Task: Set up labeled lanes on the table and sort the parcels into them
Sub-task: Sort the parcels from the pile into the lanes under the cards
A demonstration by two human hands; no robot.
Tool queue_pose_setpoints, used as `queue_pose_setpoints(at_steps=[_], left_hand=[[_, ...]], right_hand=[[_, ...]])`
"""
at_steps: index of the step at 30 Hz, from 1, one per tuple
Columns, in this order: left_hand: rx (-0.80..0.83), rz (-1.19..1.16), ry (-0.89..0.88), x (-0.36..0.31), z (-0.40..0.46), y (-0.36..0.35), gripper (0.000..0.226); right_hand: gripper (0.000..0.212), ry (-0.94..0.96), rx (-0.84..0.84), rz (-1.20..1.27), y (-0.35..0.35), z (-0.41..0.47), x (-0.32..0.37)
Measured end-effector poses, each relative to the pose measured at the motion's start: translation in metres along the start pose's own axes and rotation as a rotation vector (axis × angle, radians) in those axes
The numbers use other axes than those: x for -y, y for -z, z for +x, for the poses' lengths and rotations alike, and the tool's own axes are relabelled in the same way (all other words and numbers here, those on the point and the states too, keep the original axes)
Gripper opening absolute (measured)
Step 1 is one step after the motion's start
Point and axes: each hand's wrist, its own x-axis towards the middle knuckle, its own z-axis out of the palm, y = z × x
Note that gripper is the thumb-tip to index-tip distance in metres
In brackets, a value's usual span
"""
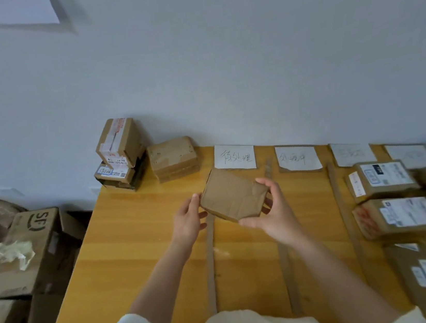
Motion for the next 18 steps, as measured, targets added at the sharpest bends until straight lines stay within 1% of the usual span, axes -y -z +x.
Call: queue_pose_setpoints(at_steps=[2, 3, 5, 6, 8, 10, 12, 16, 18], left_hand=[[0.025, 0.017, 0.012, 0.001, -0.001, -0.007, 0.031], [0.038, 0.021, 0.016, 0.002, -0.001, -0.008, 0.029], [0.062, 0.027, 0.023, 0.005, -0.003, -0.013, 0.025], [0.071, 0.031, 0.027, 0.006, -0.004, -0.014, 0.024], [0.094, 0.036, 0.025, 0.011, -0.006, -0.014, 0.026], [0.109, 0.044, 0.019, 0.014, -0.008, -0.015, 0.028], [0.108, 0.041, 0.022, 0.016, -0.01, -0.016, 0.028], [0.063, 0.036, 0.045, 0.018, -0.009, -0.019, 0.025], [0.056, 0.034, 0.055, 0.018, -0.01, -0.021, 0.028]], right_hand=[[0.089, -0.044, -0.029, 0.158, 0.006, -0.003, -0.001], [0.078, -0.07, -0.073, 0.247, 0.007, -0.004, -0.001], [0.057, -0.162, -0.224, 0.442, 0.01, -0.002, -0.005], [0.052, -0.224, -0.301, 0.519, 0.011, -0.001, -0.007], [0.045, -0.325, -0.386, 0.588, 0.015, 0.0, -0.011], [0.037, -0.358, -0.386, 0.614, 0.017, -0.001, -0.015], [0.038, -0.36, -0.365, 0.645, 0.018, -0.002, -0.019], [0.058, -0.371, -0.319, 0.627, 0.021, -0.005, -0.026], [0.058, -0.383, -0.316, 0.596, 0.022, -0.007, -0.026]])
